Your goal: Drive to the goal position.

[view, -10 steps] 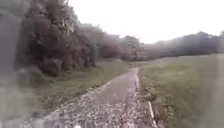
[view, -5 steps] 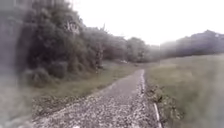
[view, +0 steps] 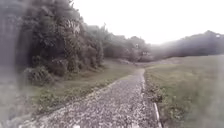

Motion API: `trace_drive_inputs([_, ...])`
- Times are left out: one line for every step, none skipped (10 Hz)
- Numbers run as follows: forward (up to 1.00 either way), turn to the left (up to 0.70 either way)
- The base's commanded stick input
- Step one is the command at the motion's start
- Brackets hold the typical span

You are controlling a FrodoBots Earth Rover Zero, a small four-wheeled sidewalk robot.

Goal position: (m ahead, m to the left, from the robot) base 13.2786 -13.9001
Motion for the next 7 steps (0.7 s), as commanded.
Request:
trace_drive_inputs([0.0, 0.0])
trace_drive_inputs([0.0, 0.0])
trace_drive_inputs([0.0, 0.0])
trace_drive_inputs([0.0, 0.0])
trace_drive_inputs([0.0, 0.0])
trace_drive_inputs([0.0, 0.0])
trace_drive_inputs([0.42, 0.0])
